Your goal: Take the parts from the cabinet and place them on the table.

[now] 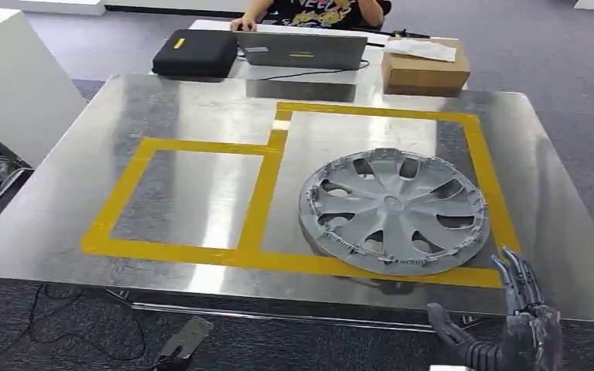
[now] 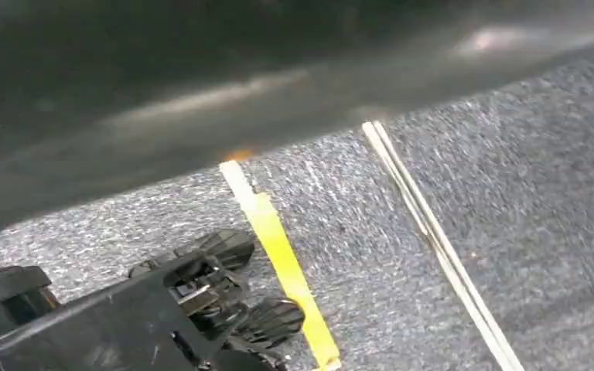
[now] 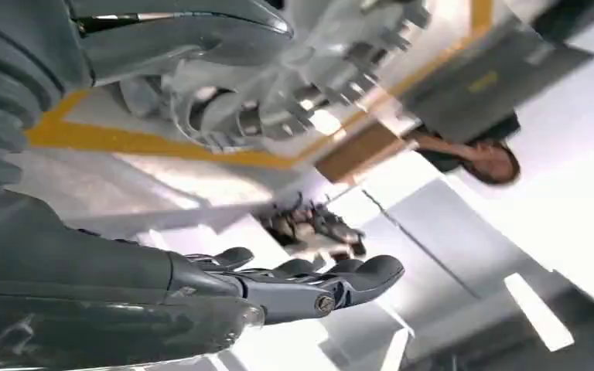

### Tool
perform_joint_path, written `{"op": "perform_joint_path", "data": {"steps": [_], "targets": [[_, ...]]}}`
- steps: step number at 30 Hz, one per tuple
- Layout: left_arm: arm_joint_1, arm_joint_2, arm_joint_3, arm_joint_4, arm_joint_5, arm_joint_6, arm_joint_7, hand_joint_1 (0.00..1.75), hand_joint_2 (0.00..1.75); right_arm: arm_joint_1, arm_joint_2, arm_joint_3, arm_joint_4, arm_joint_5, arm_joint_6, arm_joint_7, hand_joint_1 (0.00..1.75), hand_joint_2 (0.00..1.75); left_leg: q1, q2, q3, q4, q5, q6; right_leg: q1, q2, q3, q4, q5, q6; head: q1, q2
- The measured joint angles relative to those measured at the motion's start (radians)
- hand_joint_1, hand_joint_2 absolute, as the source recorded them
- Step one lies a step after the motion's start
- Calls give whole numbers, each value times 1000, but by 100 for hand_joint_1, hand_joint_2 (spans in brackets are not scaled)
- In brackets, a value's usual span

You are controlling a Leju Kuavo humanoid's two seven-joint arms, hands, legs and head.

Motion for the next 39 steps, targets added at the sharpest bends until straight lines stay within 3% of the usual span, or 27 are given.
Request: {"op": "perform_joint_path", "data": {"steps": [7, 10, 12, 15, 17, 19, 21, 22, 23, 24, 26, 27, 29, 32, 33, 34, 36, 37, 38, 39], "targets": [[3, 0, 28, 0, 11, 8, 3, 0, 0, 90, 104, 23, -45, -17, -15, -68, 0, 175, 0, 0, 1, 0, 0, 0, 0, 1, -1, 0, 0, 0, 0, 0], [6, 2, 34, 0, 18, 8, -6, 0, 0, 118, 172, -6, -45, -72, -15, -181, 0, 175, 0, 0, 2, 0, -1, 0, 0, 0, -7, 0, -1, -1, 0, 0], [11, 7, 41, 0, 20, 10, -13, 0, 0, 135, 253, -65, -42, -150, -15, -269, 0, 175, -5, 0, 1, 5, -6, 5, -4, 1, 3, -3, 2, 5, -1, 0], [17, 11, 56, 0, 26, 24, -9, 0, 0, 140, 322, -162, -24, -269, -16, -240, 0, 175, -7, 0, 2, 6, -4, 10, -6, 2, 5, -6, 6, 11, -1, 0], [16, 10, 58, 0, 26, 28, -8, 0, 0, 134, 340, -242, -3, -301, -17, -198, 0, 175, -1, 1, 7, -14, 11, 23, -5, 1, 6, -5, 2, 18, 0, 0], [16, 6, 64, 0, 26, 31, -7, 0, 0, 119, 355, -327, 43, -353, -17, -159, 0, 175, 0, 5, 7, -17, 17, 32, -1, -4, -34, 77, -66, 8, 3, 0], [20, 3, 73, 0, 26, 33, -2, 0, 0, 91, 365, -405, 109, -371, -18, -123, 0, 175, -6, 8, 1, -17, 19, 36, 2, -4, -110, 256, -153, 6, 5, 0], [22, 2, 77, 0, 26, 33, 2, 0, 0, 77, 369, -441, 144, -369, -17, -103, 0, 175, -9, 8, -3, -15, 21, 35, 6, -4, -136, 317, -173, 3, 5, 0], [25, 1, 80, 0, 26, 34, 6, 0, 0, 66, 374, -486, 186, -370, -18, -83, 0, 175, -12, 8, -5, -15, 23, 36, 8, -4, -136, 323, -165, 0, 5, 0], [26, 0, 82, 0, 26, 34, 6, 0, 0, 53, 378, -521, 223, -375, -18, -75, 0, 175, -14, 8, -6, -15, 25, 34, 10, -4, -110, 279, -134, -5, 5, 0], [27, -2, 84, 0, 26, 34, 6, 0, 0, 22, 381, -576, 290, -389, -18, -63, 0, 175, -15, 7, -7, -12, 28, 30, 14, -5, -4, 91, -49, -17, 5, 0], [27, -3, 86, 0, 26, 34, 6, 0, 0, 7, 383, -603, 321, -391, -17, -63, 0, 175, -15, 7, -8, -9, 29, 27, 17, -7, 39, 9, -41, -23, 6, 0], [26, -4, 88, 0, 26, 35, 5, 0, 0, -13, 390, -642, 370, -403, -18, -67, 0, 175, -20, 7, -14, -4, 33, 15, 21, -6, 35, 3, -35, -25, 4, 0], [28, -5, 97, 0, 29, 36, 2, 0, 0, -48, 397, -694, 463, -456, -18, -73, 0, 175, -15, 6, -17, -5, 46, -4, 25, -6, 24, 4, -21, -42, 5, 0], [29, -5, 102, 0, 30, 37, 0, 0, 0, -64, 403, -709, 502, -494, -18, -86, 0, 175, -14, 4, -26, 6, 27, -12, 17, -11, 23, 0, -10, -48, 6, 0], [30, -6, 104, 0, 32, 38, -5, 0, 0, -79, 406, -719, 541, -550, -18, -102, 0, 175, -11, 5, -40, 42, -23, -23, 16, -11, 17, 0, -2, -55, 0, 0], [31, -4, 109, 0, 39, 41, -17, 0, 0, -111, 414, -721, 640, -719, -18, -138, 0, 175, -1, 5, -89, 192, -126, -37, 16, -13, -4, 2, 15, -57, -3, 0], [32, -4, 113, 0, 40, 41, -19, 0, 0, -124, 417, -720, 687, -789, -18, -149, 0, 175, 1, 5, -110, 265, -162, -41, 16, -14, -16, 3, 22, -56, -4, 0], [34, -4, 114, 0, 40, 41, -21, 0, 0, -135, 421, -718, 727, -830, -18, -157, 0, 175, 4, 5, -113, 303, -176, -44, 16, -16, -29, 6, 29, -56, -4, 0], [36, -4, 116, 0, 40, 42, -23, 0, 0, -143, 424, -716, 759, -845, -18, -160, 0, 175, 6, 5, -89, 286, -165, -44, 16, -16, -41, 10, 36, -55, -4, 0]]}}
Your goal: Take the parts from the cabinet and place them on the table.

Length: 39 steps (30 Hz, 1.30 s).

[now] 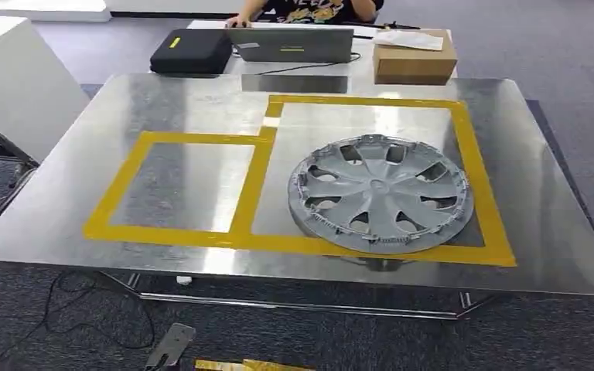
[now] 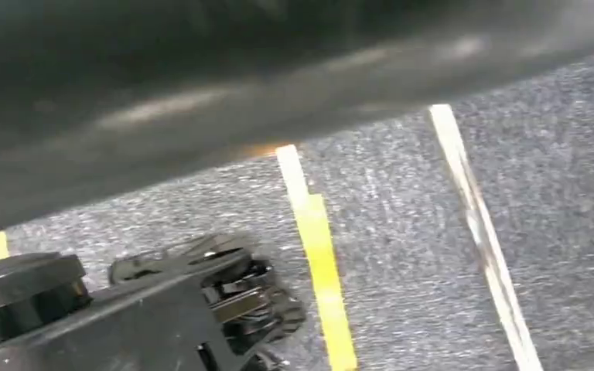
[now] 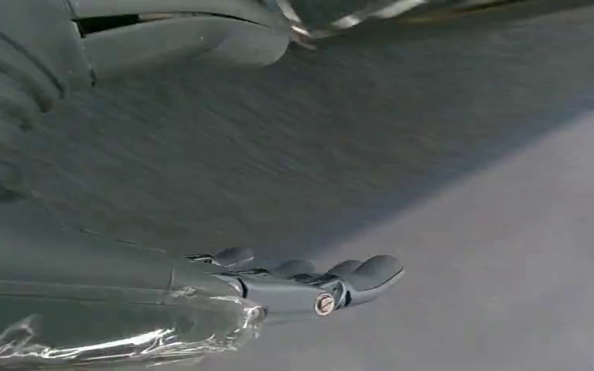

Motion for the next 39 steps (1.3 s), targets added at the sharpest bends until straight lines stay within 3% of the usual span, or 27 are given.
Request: {"op": "perform_joint_path", "data": {"steps": [2, 3, 4, 8, 9, 10, 11, 12, 13, 14, 15, 16, 18, 20, 22, 24, 25, 26, 28, 29, 30, 32, 33, 34, 35, 36, 39], "targets": [[0, 0, 6, 0, 1, 0, -4, 0, 0, -15, 6, 3, 43, -11, 0, -2, 0, 175, 1, 0, 91, -131, 53, 4, 0, 1, -19, 5, 11, 4, 0, 0], [-3, 0, 8, 0, 1, 1, -6, 0, 0, -23, 8, 4, 71, -15, 0, -4, 0, 175, 1, 0, 174, -252, 86, 10, 0, 3, -28, 6, 20, 10, 0, 0], [-8, 0, 9, 0, 1, 1, -7, 0, 0, -29, 8, 6, 88, -16, 0, -7, 0, 175, 0, -1, 220, -331, 76, 16, 1, 2, -31, 8, 28, 17, 0, 0], [-2, 0, 13, 0, 2, 2, -7, 0, 0, -37, 8, 10, 131, -18, -3, -11, 0, 175, -14, -3, 199, -319, 104, 43, -2, 1, -36, 1, 59, 42, 2, 0], [-2, -2, 13, 0, 2, 2, -8, 0, 0, -37, 9, 10, 138, -18, -3, -12, 0, 175, -6, 2, 189, -327, 123, 56, -4, 2, -43, 5, 55, 48, 2, 0], [-5, -3, 14, 0, 2, 2, -7, 0, 0, -37, 9, 10, 144, -18, -3, -12, 0, 175, -8, 5, 175, -326, 133, 63, -4, 3, -58, 28, 8, 49, 2, 0], [-5, -3, 14, 0, 2, 2, -7, 0, 0, -37, 9, 10, 150, -19, -3, -12, 0, 175, -9, 5, 160, -326, 144, 72, -3, 4, -82, 83, -62, 51, 10, 0], [-4, -4, 14, 0, 2, 2, -7, 0, 0, -40, 9, 11, 154, -18, -3, -12, 0, 0, -12, 5, 147, -326, 155, 74, -3, 4, -99, 159, -125, 51, 11, 0], [-3, -4, 15, 0, 2, 2, -7, 0, 0, -43, 9, 11, 159, -21, -3, -12, 0, 0, -14, 7, 130, -324, 167, 76, -1, 4, -116, 241, -175, 52, 11, 0], [-3, -3, 15, 0, 2, 2, -7, 0, 0, -47, 9, 11, 166, -31, -1, -10, 0, 0, -17, 8, 112, -323, 179, 76, 1, 4, -122, 302, -196, 52, 11, 0], [-3, -3, 16, 0, 2, 2, -8, 0, 0, -51, 9, 11, 178, -41, 11, -10, 0, 0, -19, 8, 96, -321, 191, 76, 3, 4, -110, 323, -184, 50, 11, 0], [-2, -3, 16, 0, 3, 2, -10, 0, 0, -58, 9, 11, 196, -45, 31, -13, 0, 0, -21, 8, 79, -319, 201, 75, 5, 4, -78, 306, -148, 46, 11, 0], [-3, -3, 19, 0, 3, 2, -11, 0, 0, -88, 9, -5, 250, -28, 84, -25, 0, 0, -24, 9, 49, -311, 219, 71, 12, 4, 36, 172, -83, 32, 11, 0], [-5, -6, 23, 0, 8, 2, -17, 0, 0, -134, 9, -43, 315, 18, 156, -43, 0, 0, -30, 9, 34, -299, 234, 64, 24, 3, 179, -8, -105, 17, 12, 0], [-7, -6, 29, 0, 11, 3, -26, 0, 0, -185, 9, -101, 401, 77, 238, -53, 0, 0, -29, 14, 21, -295, 256, 58, 24, 5, 175, -47, -123, 16, 10, 0], [-2, -3, 39, 0, 19, 4, -29, 0, 0, -216, 9, -161, 485, 120, 293, -51, 0, 0, -32, 11, 8, -295, 272, 47, 17, 0, 157, -47, -108, 3, 12, 0], [2, -4, 42, 0, 21, 5, -30, 0, 0, -233, 6, -189, 525, 142, 306, -50, 0, 0, -28, 6, -1, -283, 234, 36, 14, -3, 146, -47, -98, -5, 9, 0], [5, -3, 44, 0, 23, 5, -32, 0, 0, -244, 5, -210, 555, 163, 310, -50, 0, 0, -24, 6, -11, -240, 171, 28, 14, -5, 135, -46, -87, -16, 6, 0], [6, 0, 56, 0, 39, 10, -44, 0, 0, -274, -8, -235, 624, 217, 321, -54, 0, 0, -13, 6, -43, -97, 61, 16, 15, -5, 111, -44, -68, -16, 5, 0], [6, 0, 66, 0, 50, 12, -50, 0, 0, -295, -22, -252, 677, 252, 333, -68, 0, 0, -9, 6, -58, -10, 29, 11, 15, -5, 102, -39, -55, -15, 5, 0], [6, 0, 73, 0, 59, 13, -54, 0, 0, -311, -32, -267, 711, 272, 340, -82, 0, 0, -5, 6, -55, 22, 37, 8, 14, -5, 85, -34, -47, -14, 4, 0], [8, 2, 93, 0, 73, 14, -71, 0, 0, -337, -50, -296, 774, 313, 355, -102, 0, 0, 0, 6, 5, -29, 104, 7, 14, -6, 50, -17, -33, -10, 5, 0], [11, 4, 101, 0, 76, 14, -85, 0, 0, -348, -58, -307, 800, 333, 362, -111, 0, 0, 1, 6, 65, -111, 132, 11, 14, -5, 37, -11, -27, -6, 4, 0], [14, 6, 109, 0, 79, 12, -98, 0, 0, -357, -64, -317, 819, 352, 368, -119, 0, 0, 1, 5, 133, -208, 137, 16, 14, -4, 29, -8, -21, -3, 4, 0], [17, 10, 118, 0, 82, 10, -110, 0, 0, -363, -68, -325, 833, 371, 372, -124, 0, 0, -3, 4, 185, -289, 117, 24, 20, -4, 20, -4, -15, 2, 4, 0], [20, 11, 126, 0, 84, 7, -121, 0, 0, -368, -72, -335, 849, 396, 380, -128, 0, 0, -4, 4, 197, -323, 109, 30, 19, -5, 15, -2, -4, 8, 7, 0], [35, 13, 149, 0, 90, 3, -133, 0, 0, -379, -83, -354, 881, 433, 390, -136, 0, 0, -9, 5, 177, -325, 127, 48, 15, -6, 1, -7, 20, 29, 4, 0]]}}
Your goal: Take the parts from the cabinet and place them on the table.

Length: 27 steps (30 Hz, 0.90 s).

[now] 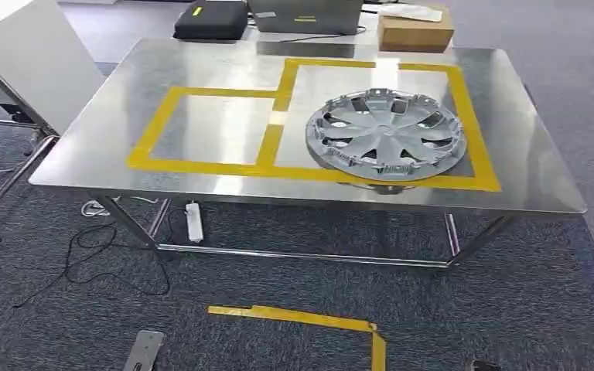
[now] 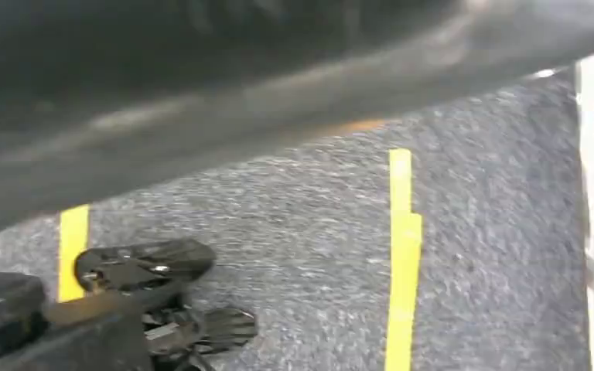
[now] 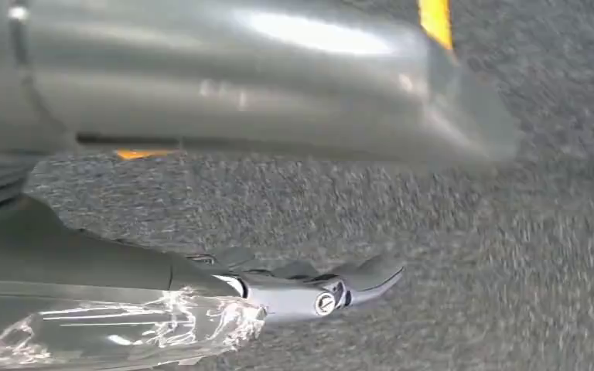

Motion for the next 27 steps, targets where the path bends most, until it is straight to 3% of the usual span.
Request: {"op": "perform_joint_path", "data": {"steps": [1, 2, 4, 5, 6, 7, 8, 10, 11, 12, 14, 15, 16, 17, 18, 19, 20, 21, 22, 23, 24, 25, 26, 27], "targets": [[1, 0, 6, 0, 0, 0, -1, 0, 0, -2, -7, -7, 9, 5, 0, -2, 0, 0, 6, 7, -4, -8, 11, 9, -3, 4, -8, 10, -26, 4, 1, 0], [1, 0, 12, 0, 0, 0, -1, 0, 0, -3, -11, -11, 16, 6, 1, -2, 0, 0, 5, 6, -14, -8, 18, 17, -3, 5, -29, 41, -71, 8, 6, 0], [3, 0, 18, 0, 0, 0, -1, 0, 0, -8, -16, -16, 29, 8, 2, -2, 0, 0, 1, 6, -34, -6, 35, 26, -4, 8, -73, 194, -179, 12, 9, 0], [3, 0, 21, 0, 0, 0, -1, 0, 0, -13, -18, -21, 35, 11, 2, -2, 0, 0, -2, 7, -46, -5, 45, 27, -4, 8, -94, 272, -215, 15, 7, 0], [4, 0, 24, 0, 0, 0, -1, 0, 0, -15, -22, -24, 41, 18, 2, -2, 0, 0, -3, 8, -60, -3, 54, 27, -4, 8, -100, 316, -220, 16, 8, 0], [5, 0, 27, 0, 0, 0, -1, 0, 0, -16, -24, -29, 45, 26, 2, -2, 0, 0, -5, 8, -74, -1, 62, 25, -4, 8, -81, 311, -199, 15, 7, 0], [5, 0, 32, 0, 0, 0, -1, 0, 0, -18, -27, -30, 48, 34, 2, -2, 0, 0, -5, 8, -87, 3, 69, 24, -4, 8, -47, 268, -162, 14, 8, 0], [6, 0, 42, 0, 1, 4, -3, 0, 0, -23, -30, -34, 55, 57, 3, -3, 0, 0, -5, 6, -111, 14, 81, 19, -4, 8, 68, 98, -96, 7, 9, 0], [7, 0, 47, 0, 2, 6, -4, 0, 0, -30, -31, -35, 58, 66, 6, -3, 0, 0, -7, 6, -121, 20, 86, 13, -2, 10, 122, 15, -109, 2, 8, 0], [7, 0, 51, 0, 2, 6, -6, 0, 0, -35, -32, -37, 62, 77, 10, -3, 0, 0, -10, 9, -129, 26, 93, 8, -1, 11, 149, -31, -115, 2, 5, 0], [8, 0, 63, 0, 3, 8, -9, 0, 0, -37, -32, -40, 73, 92, 13, 1, 0, 0, -8, 9, -139, 26, 114, 1, 2, 12, 136, -25, -112, 0, 6, 0], [10, 1, 67, 0, 3, 10, -11, 0, 0, -35, -32, -41, 79, 102, 15, 4, 0, 0, -8, 8, -140, 26, 122, -4, 3, 10, 131, -24, -105, -5, 6, 0], [14, 3, 71, 0, 3, 11, -15, 0, 0, -36, -32, -43, 85, 108, 16, 4, 0, 0, -7, 6, -148, 30, 112, -10, -9, 4, 120, -33, -90, -18, 7, 0], [17, 4, 74, 0, 2, 13, -19, 0, 0, -40, -33, -45, 88, 115, 16, 6, 0, 0, -7, 1, -155, 49, 71, -20, -7, 4, 111, -30, -82, -26, 5, 0], [17, 5, 79, 0, 1, 14, -21, 0, 0, -42, -33, -46, 89, 122, 17, 7, 0, 0, -2, 1, -172, 106, 7, -26, -7, 3, 99, -25, -72, -36, 0, 0], [16, 6, 83, 0, 0, 14, -21, 0, 0, -44, -33, -47, 92, 129, 16, 13, 0, 0, 3, 0, -193, 192, -55, -32, -6, 2, 83, -20, -64, -37, -3, 0], [16, 8, 87, 0, -1, 14, -22, 0, 0, -45, -33, -47, 95, 134, 17, 19, 0, 0, 6, 1, -211, 270, -97, -36, -5, 1, 66, -16, -56, -37, -1, 0], [17, 9, 90, 0, -2, 14, -24, 0, 0, -46, -33, -48, 98, 139, 17, 19, 0, 0, 9, 1, -219, 329, -114, -40, -5, -1, 48, -9, -46, -37, -3, 0], [17, 11, 92, 0, -3, 13, -24, 0, 0, -47, -33, -48, 100, 143, 16, 20, 0, 0, 11, 1, -209, 347, -98, -41, -5, -2, 31, -3, -38, -36, -3, 0], [17, 13, 94, 0, -3, 13, -24, 0, 0, -48, -33, -49, 103, 145, 16, 20, 0, 0, 14, 1, -183, 330, -62, -42, -5, -5, 13, 4, -30, -35, -3, 0], [16, 15, 96, 0, -2, 13, -26, 0, 0, -50, -33, -50, 106, 147, 16, 21, 0, 0, 15, 1, -136, 274, -18, -41, -5, -6, -7, 11, -22, -33, -3, 0], [16, 16, 98, 0, -2, 12, -27, 0, 0, -51, -33, -53, 108, 148, 17, 24, 0, 0, 15, 2, -73, 192, 5, -39, -6, -6, -21, 18, -14, -29, -3, 0], [13, 16, 100, 0, 0, 10, -30, 0, 0, -53, -33, -55, 110, 150, 19, 29, 0, 0, 15, 6, -3, 99, -13, -35, -5, -6, -28, 24, -8, -22, -3, 0], [10, 16, 103, 0, 0, 10, -32, 0, 0, -53, -33, -55, 111, 151, 21, 31, 0, 0, 11, 6, 42, 19, -40, -29, -1, -8, -33, 28, -1, -15, -3, 0]]}}
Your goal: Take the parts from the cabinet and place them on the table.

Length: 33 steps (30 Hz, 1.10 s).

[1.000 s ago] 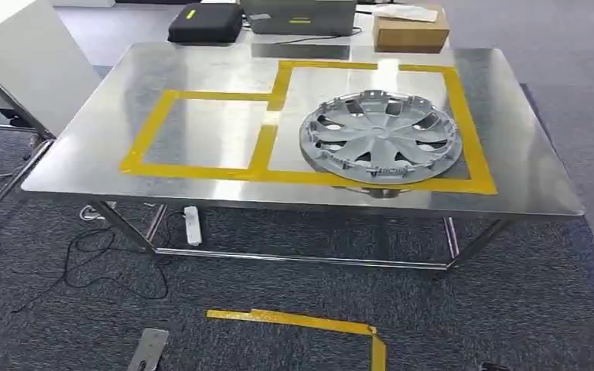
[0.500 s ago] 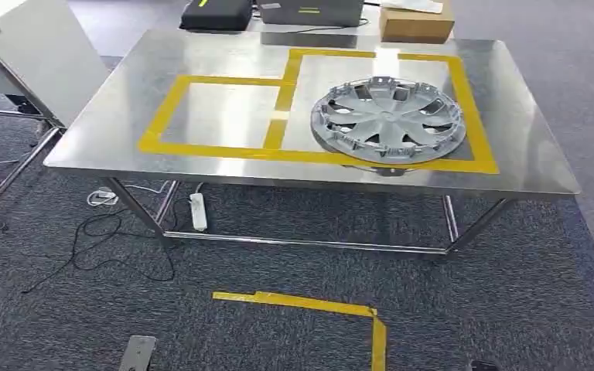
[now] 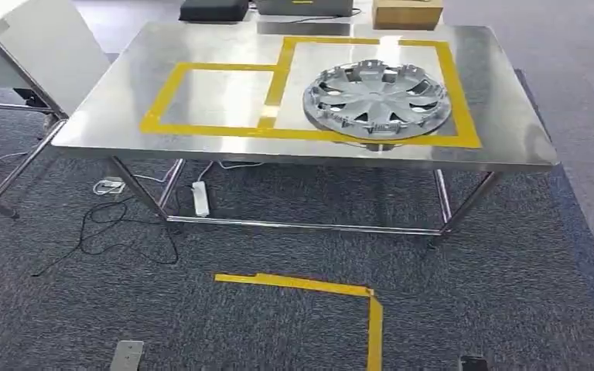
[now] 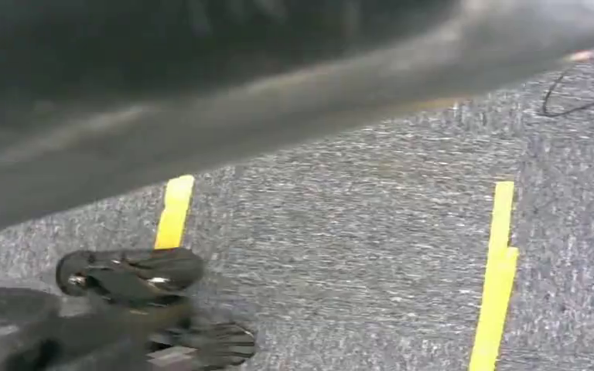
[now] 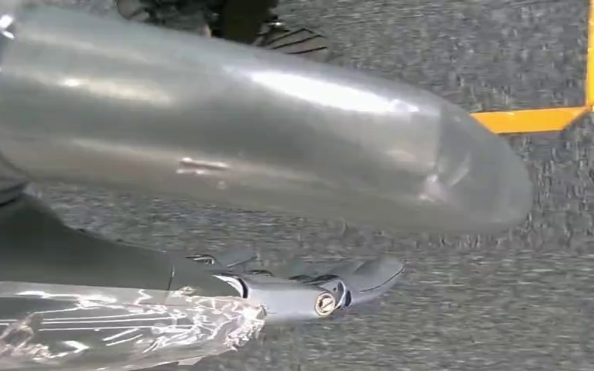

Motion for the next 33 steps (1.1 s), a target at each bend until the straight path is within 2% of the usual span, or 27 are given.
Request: {"op": "perform_joint_path", "data": {"steps": [1, 2, 4, 5, 6, 8, 9, 10, 12, 13, 14, 15, 16, 18, 19, 20, 21, 23, 24, 25, 26, 27, 28, 29, 30, 31, 33], "targets": [[-1, 0, 5, 0, 1, 0, -4, 0, 0, -1, 0, -1, 3, 0, 2, 2, 0, 0, -2, -1, 1, -12, -7, 6, -1, -5, -2, -2, 10, 7, 3, 0], [-1, 0, 8, 0, 2, -2, -6, 0, 0, -3, 0, -2, 5, 0, 5, 1, 0, 0, -5, -4, -9, -10, 1, 10, -4, -8, -4, -5, 21, 13, 0, 0], [5, 2, 14, 0, 2, -4, -6, 0, 0, -3, 1, -5, 9, 1, 12, -4, 0, 0, -4, -6, -30, -14, 24, 29, -7, -9, -12, -9, 30, 25, 0, 0], [6, 2, 18, 0, 2, -6, -6, 0, 0, -3, 1, -7, 10, 1, 17, -10, 0, 0, -3, -6, -43, -14, 37, 37, -9, 2, -25, 9, -10, 28, 1, 0], [7, 2, 20, 0, 2, -7, -6, 0, 0, -2, 1, -10, 10, 0, 26, -17, 0, 0, -4, -8, -59, -14, 49, 45, -8, 7, -39, 53, -76, 29, 6, 0], [7, 3, 26, 0, 0, -11, -6, 0, 0, -5, 1, -18, 11, -1, 39, -23, 0, 0, -8, -18, -90, -13, 76, 50, -7, 14, -75, 201, -196, 29, 6, 0], [7, 3, 30, 0, 0, -11, -6, 0, 0, -8, 1, -19, 12, -1, 41, -24, 0, 0, -11, -22, -109, -12, 91, 51, -7, 16, -82, 270, -219, 28, 5, 0], [8, 3, 33, 0, 0, -11, -6, 0, 0, -9, 1, -23, 12, -2, 42, -25, 0, 0, -13, -29, -130, -11, 106, 49, -5, 16, -76, 307, -202, 25, 4, 0], [9, 4, 36, 0, 0, -11, -6, 0, 0, -10, 1, -26, 12, -2, 42, -29, 0, 0, -15, -45, -168, -5, 133, 45, 0, 21, -11, 268, -115, 16, 5, 0], [9, 5, 36, 0, -1, -16, -6, 0, 0, -10, 1, -27, 12, 0, 43, -30, 0, 0, -15, -55, -185, -4, 146, 42, 2, 33, 50, 198, -83, 8, 5, 0], [9, 6, 36, 0, -4, -23, -6, 0, 0, -11, 1, -27, 12, 1, 43, -31, 0, 0, -16, -67, -195, -3, 159, 38, 3, 67, 121, 104, -89, -2, 4, 0], [7, 7, 36, 0, -8, -30, -6, 0, 0, -13, 1, -27, 12, 3, 43, -32, 0, 0, -19, -74, -204, -1, 169, 34, 8, 112, 207, -3, -127, -11, 5, 0], [5, 11, 36, 0, -7, -34, -6, 0, 0, -15, 5, -27, 13, 9, 43, -32, 0, 0, -22, -84, -211, 2, 186, 32, 0, 110, 248, -94, -156, -9, 3, 0], [12, 29, 46, 0, 8, -54, -6, 0, 0, -19, 14, -27, 14, 29, 25, -20, 0, 0, -17, -105, -216, -8, 210, 19, 11, 89, 229, -76, -148, -13, 7, 0], [19, 44, 56, 0, 13, -65, -6, 0, 0, -20, 19, -28, 14, 36, 10, -11, 0, 0, -20, -120, -221, -7, 222, 12, 8, 78, 221, -78, -138, -20, 5, 0], [26, 54, 64, 0, 14, -77, -3, 0, 0, -23, 35, -28, 20, 43, -7, -12, 0, 0, -16, -93, -229, 3, 199, 10, 3, 56, 213, -77, -128, -29, 9, 0], [35, 66, 66, 0, 12, -85, -1, 0, 0, -28, 44, -28, 20, 47, -17, -13, 0, 0, -15, -55, -242, 45, 132, 3, 4, 48, 201, -77, -118, -43, 3, 0], [35, 78, 68, 0, 9, -92, 1, 0, 0, -25, 55, -28, 24, 52, -22, -13, 0, 0, -5, -26, -279, 197, 4, -14, 6, 11, 179, -74, -101, -44, -2, 0], [34, 80, 69, 0, 8, -92, 1, 0, 0, -26, 56, -28, 26, 51, -23, -12, 0, 0, 0, -21, -293, 271, -25, -22, 5, -6, 168, -71, -94, -41, -4, 0], [36, 84, 70, 0, 0, -92, 2, 0, 0, -26, 57, -28, 27, 51, -21, -13, 0, 0, 6, -19, -296, 321, -21, -28, 5, -23, 155, -67, -88, -39, -3, 0], [38, 84, 71, 0, -8, -90, 3, 0, 0, -27, 57, -29, 27, 51, -13, -16, 0, 0, 14, -16, -280, 331, 14, -34, 4, -41, 140, -61, -83, -36, -3, 0], [40, 85, 73, 0, -15, -84, 2, 0, 0, -26, 56, -29, 27, 50, 5, -19, 0, 0, 20, -11, -246, 302, 55, -38, 4, -57, 126, -54, -80, -33, -3, 0], [40, 85, 75, 0, -21, -82, 0, 0, 0, -26, 56, -30, 27, 43, 26, -19, 0, 0, 23, -2, -195, 241, 82, -39, 3, -70, 117, -46, -78, -29, -3, 0], [39, 82, 76, 0, -29, -79, -5, 0, 0, -26, 55, -34, 26, 29, 55, -23, 0, 0, 24, 25, -125, 150, 85, -39, 3, -80, 119, -38, -75, -25, -3, 0], [36, 74, 76, -2, -38, -76, -5, 0, 0, -24, 53, -41, 22, 24, 85, -30, 0, 0, 23, 77, -56, 68, 61, -36, 8, -91, 114, -34, -75, -20, -6, 0], [29, 71, 76, -9, -45, -72, -5, 0, 0, -20, 53, -47, 18, 24, 103, -37, 0, 0, 13, 83, -30, 14, 42, -24, 8, -104, 104, -27, -73, -13, -8, 0], [23, 54, 76, -13, -52, -57, -6, 0, 0, -23, 50, -55, 11, 31, 124, -41, 0, 0, 10, 64, -46, 7, 32, -4, 8, -128, 105, -22, -64, 1, -10, 0]]}}
